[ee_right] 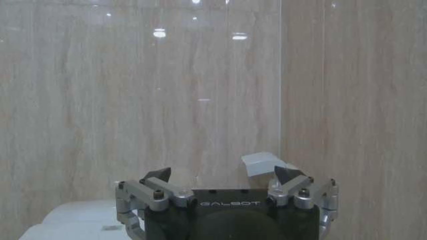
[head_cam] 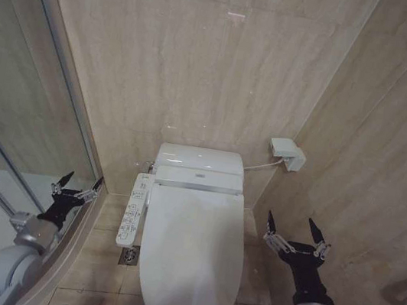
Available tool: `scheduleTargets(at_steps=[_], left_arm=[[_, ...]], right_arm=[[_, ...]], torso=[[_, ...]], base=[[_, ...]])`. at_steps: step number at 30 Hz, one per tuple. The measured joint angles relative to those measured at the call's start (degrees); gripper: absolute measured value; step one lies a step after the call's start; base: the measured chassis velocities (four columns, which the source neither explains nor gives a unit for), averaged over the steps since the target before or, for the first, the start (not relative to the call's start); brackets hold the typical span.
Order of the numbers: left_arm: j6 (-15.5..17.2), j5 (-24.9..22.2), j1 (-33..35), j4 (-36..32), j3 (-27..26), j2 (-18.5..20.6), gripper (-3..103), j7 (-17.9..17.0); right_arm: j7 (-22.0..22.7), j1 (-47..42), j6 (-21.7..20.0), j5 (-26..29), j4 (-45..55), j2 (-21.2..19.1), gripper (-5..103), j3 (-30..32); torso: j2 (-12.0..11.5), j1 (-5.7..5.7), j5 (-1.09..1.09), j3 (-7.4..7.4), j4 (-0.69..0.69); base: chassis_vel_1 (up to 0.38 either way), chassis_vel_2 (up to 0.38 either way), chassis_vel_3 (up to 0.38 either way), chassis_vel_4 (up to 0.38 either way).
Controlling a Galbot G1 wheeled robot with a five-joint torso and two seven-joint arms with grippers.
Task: Open the toilet lid, clean the toilet bowl with a toilet brush, close the toilet lid, and flush.
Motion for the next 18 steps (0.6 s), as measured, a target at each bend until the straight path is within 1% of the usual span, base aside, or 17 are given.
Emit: scheduleTargets(at_steps=[3, 4, 7, 10, 11, 12, 13, 14, 15, 18], left_arm=[[-0.25, -0.41, -3.59, 4.99, 1.51, 2.52, 98, 1.68], [-0.25, -0.41, -3.59, 4.99, 1.51, 2.52, 98, 1.68], [-1.41, -0.67, -6.85, 9.19, 4.37, 4.0, 97, 3.38], [-2.25, -0.78, -8.41, 11.09, 5.95, 4.26, 97, 4.05], [-2.79, -1.03, -9.23, 12.04, 6.68, 4.35, 97, 4.89], [-3.67, -1.34, -10.09, 12.91, 7.31, 4.36, 81, 5.91], [-3.67, -1.34, -10.09, 12.91, 7.31, 4.36, 81, 5.91], [-4.92, -1.56, -11.11, 13.9, 8.01, 4.15, 81, 6.58], [-5.46, -1.64, -11.72, 14.37, 8.59, 3.93, 81, 6.72], [-5.93, -1.67, -12.9, 15.24, 9.81, 3.65, 81, 6.94]], right_arm=[[0.0, 0.0, 0.0, 0.0, 0.0, 0.0, 100, -0.01], [0.0, 0.0, 0.0, 0.0, 0.0, 0.0, 100, -0.01], [-0.01, 0.0, 0.0, 0.0, 0.0, 0.0, 100, -0.01], [0.0, 0.0, 0.0, 0.0, 0.0, 0.0, 100, -0.01], [0.0, 0.0, 0.0, 0.0, 0.0, 0.0, 100, -0.01], [0.0, 0.0, 0.0, 0.0, 0.0, 0.0, 100, -0.01], [0.0, 0.0, 0.0, 0.0, 0.0, 0.0, 100, -0.01], [0.0, 0.0, 0.0, 0.0, 0.0, 0.0, 100, -0.01], [0.0, 0.0, 0.0, 0.0, 0.0, 0.0, 100, -0.01], [0.0, 0.0, 0.0, 0.0, 0.0, 0.0, 100, -0.01]], torso=[[0.0, 0.0, 0.01, 0.0, 0.0], [0.0, 0.0, 0.01, 0.0, 0.0], [0.0, 0.0, 0.01, 0.0, 0.0], [0.0, 0.0, 0.0, 0.0, 0.0], [0.0, 0.0, 0.01, 0.0, -0.01], [0.0, 0.0, 0.01, 0.0, 0.0], [0.0, 0.0, 0.01, 0.0, 0.0], [0.0, 0.0, 0.02, 0.0, 0.0], [0.0, 0.0, 0.02, -0.01, 0.0], [0.0, 0.0, 0.01, 0.0, 0.0]], base=[[0.0, 0.0, 0.0, 0.0], [0.0, 0.0, 0.0, 0.0], [0.0, 0.0, 0.0, 0.0], [0.0, 0.0, 0.0, 0.0], [0.0, 0.0, 0.0, 0.0], [0.0, 0.0, 0.0, 0.0], [0.0, 0.0, 0.0, 0.0], [0.0, 0.0, 0.0, 0.0], [0.0, 0.0, 0.0, 0.0], [0.0, 0.0, 0.0, 0.0]])
